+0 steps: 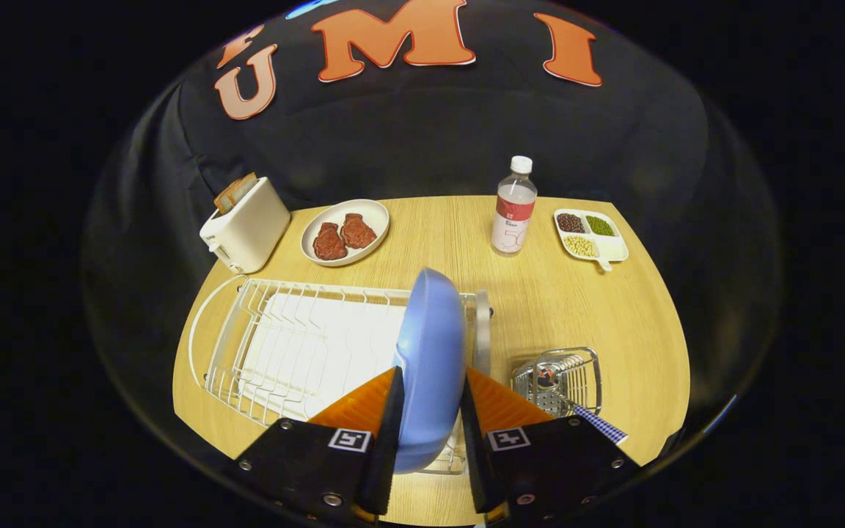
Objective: Take the plate from the dish rack, then take the spoon from the basket and place it into the plate.
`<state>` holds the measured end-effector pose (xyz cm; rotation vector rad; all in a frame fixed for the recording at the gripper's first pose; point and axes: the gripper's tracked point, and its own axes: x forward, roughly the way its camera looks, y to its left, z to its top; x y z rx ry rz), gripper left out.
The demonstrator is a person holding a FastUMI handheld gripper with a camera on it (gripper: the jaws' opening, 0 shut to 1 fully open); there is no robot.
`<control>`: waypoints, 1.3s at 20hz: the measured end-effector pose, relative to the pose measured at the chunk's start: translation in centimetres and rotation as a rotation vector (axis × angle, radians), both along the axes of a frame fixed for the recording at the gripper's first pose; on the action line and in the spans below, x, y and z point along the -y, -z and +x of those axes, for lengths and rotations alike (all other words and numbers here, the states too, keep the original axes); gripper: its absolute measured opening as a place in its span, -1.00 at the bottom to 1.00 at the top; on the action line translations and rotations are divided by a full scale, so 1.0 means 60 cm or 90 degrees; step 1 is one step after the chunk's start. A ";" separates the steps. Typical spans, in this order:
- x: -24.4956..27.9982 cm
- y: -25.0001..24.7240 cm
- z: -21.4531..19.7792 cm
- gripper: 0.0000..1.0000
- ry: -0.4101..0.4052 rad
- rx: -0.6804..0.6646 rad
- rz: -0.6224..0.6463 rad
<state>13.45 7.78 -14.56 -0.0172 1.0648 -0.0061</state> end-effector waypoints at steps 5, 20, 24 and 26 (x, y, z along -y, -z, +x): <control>-0.013 0.026 -0.014 -0.13 -0.014 -0.034 -0.051; 0.017 -0.035 0.014 -0.42 0.087 0.022 -0.081; 0.035 -0.066 0.032 -0.47 0.069 0.064 -0.128; 0.010 -0.081 0.024 -0.54 0.069 0.066 -0.066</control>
